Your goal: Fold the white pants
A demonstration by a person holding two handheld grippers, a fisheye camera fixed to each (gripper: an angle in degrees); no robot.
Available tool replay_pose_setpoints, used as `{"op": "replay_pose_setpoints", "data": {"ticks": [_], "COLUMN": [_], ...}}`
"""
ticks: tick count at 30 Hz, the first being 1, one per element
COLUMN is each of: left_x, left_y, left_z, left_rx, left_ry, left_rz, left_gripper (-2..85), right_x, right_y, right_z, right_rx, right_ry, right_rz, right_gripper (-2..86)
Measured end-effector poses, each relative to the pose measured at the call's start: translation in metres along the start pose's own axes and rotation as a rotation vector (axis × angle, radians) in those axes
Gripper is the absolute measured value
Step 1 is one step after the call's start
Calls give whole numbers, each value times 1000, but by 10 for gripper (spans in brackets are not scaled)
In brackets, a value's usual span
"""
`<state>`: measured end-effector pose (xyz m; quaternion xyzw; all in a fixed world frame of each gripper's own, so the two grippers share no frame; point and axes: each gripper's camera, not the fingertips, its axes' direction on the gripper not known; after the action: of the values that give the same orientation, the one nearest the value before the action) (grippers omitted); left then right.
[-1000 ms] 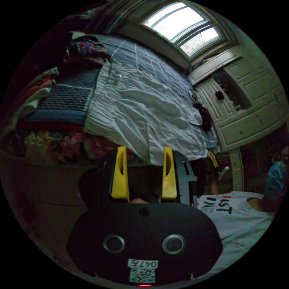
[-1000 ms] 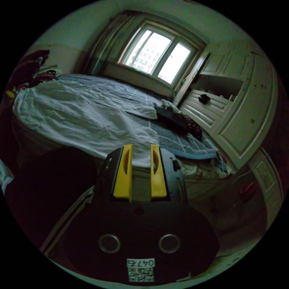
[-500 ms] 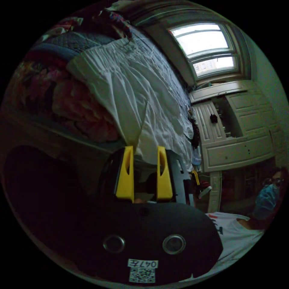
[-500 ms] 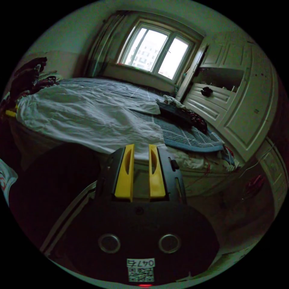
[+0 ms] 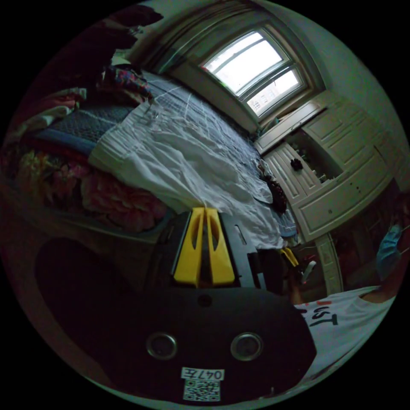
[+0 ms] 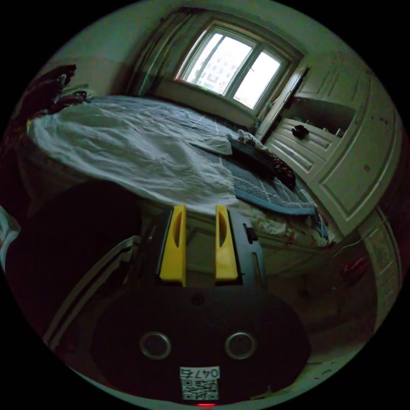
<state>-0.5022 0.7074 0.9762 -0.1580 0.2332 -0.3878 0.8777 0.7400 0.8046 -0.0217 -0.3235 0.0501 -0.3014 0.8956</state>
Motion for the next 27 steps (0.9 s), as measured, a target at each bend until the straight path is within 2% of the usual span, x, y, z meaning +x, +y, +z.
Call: {"op": "replay_pose_setpoints", "data": {"ticks": [4,7,10,14,19,27], "left_x": [17,22,29,42,64,130], "left_y": [-16,-28,-39,-57,-85,-176], "left_z": [1,7,15,24,34,63], "left_rx": [25,30,33,47,85,105], "left_ry": [0,17,14,0,-30,-263], "left_rz": [35,26,30,53,125,409], "left_gripper": [-10,-10,-10,-10,-10,-10], "right_x": [-33,-56,-70,-72,-54,-26], "right_y": [-34,-58,-87,-126,-198,-345], "right_z": [14,26,39,43,43,61], "right_rx": [-45,-42,-39,18,49,143], "right_ry": [117,133,182,160,82,113], "right_rz": [-263,-451,-554,-544,-390,-296], "right_gripper": [64,57,34,2,-3,-5]}}
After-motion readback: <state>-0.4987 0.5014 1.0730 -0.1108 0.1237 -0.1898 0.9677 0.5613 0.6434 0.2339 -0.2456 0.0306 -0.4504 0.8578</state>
